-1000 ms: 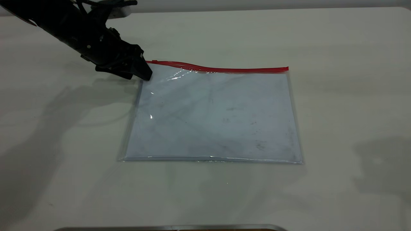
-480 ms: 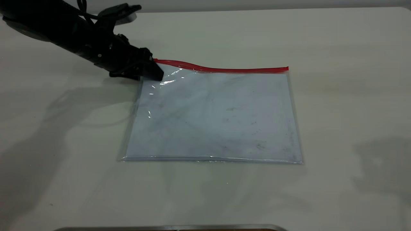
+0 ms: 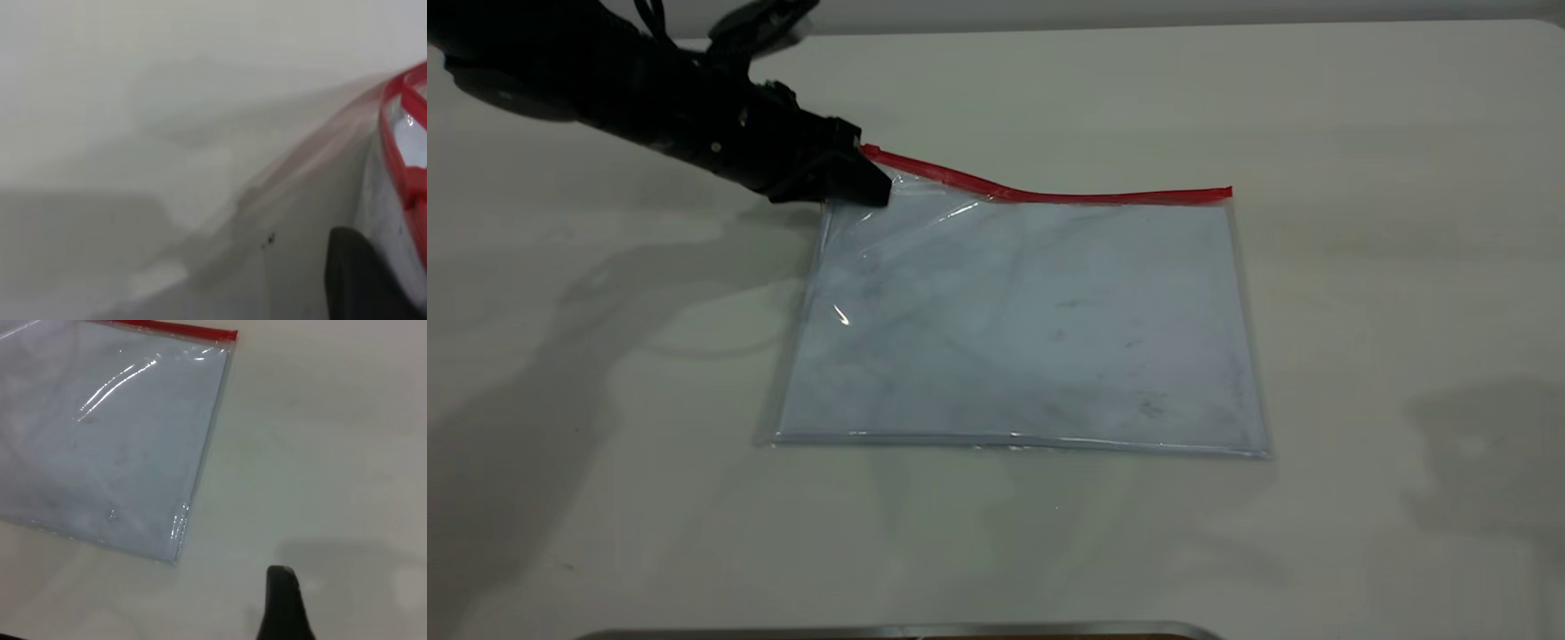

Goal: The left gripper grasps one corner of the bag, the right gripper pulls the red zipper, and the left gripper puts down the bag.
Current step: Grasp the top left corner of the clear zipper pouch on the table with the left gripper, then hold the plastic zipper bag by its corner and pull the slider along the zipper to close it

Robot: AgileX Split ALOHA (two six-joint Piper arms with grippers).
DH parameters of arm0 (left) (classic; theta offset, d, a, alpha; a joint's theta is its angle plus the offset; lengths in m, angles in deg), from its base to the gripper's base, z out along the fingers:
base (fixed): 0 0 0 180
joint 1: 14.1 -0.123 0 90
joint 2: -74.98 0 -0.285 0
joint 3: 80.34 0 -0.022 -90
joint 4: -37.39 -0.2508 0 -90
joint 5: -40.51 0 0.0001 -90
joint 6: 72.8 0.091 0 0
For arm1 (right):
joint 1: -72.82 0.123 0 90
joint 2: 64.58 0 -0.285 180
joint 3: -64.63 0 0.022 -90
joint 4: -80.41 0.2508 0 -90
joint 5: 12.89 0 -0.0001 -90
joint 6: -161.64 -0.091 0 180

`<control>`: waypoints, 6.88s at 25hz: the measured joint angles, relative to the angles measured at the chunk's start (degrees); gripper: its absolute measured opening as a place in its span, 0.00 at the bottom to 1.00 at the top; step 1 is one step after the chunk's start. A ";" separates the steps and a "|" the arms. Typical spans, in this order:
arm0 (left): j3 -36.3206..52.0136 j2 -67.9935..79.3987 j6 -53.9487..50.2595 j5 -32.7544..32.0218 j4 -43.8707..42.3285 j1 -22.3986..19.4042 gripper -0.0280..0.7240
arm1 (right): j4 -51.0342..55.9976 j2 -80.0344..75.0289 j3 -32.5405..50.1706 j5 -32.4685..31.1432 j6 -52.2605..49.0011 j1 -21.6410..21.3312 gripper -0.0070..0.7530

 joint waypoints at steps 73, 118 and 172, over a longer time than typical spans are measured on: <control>-29.11 3.52 28.71 -26.79 -26.37 11.14 0.11 | 76.81 -51.96 -27.90 -8.60 95.37 14.01 0.71; -29.11 3.56 28.71 -27.58 -19.69 12.95 0.11 | 77.28 -51.96 -27.96 -4.41 95.41 14.27 0.06; -34.81 3.63 23.66 -30.76 -28.46 6.48 0.11 | 73.53 -51.96 -24.16 27.19 95.41 15.17 0.06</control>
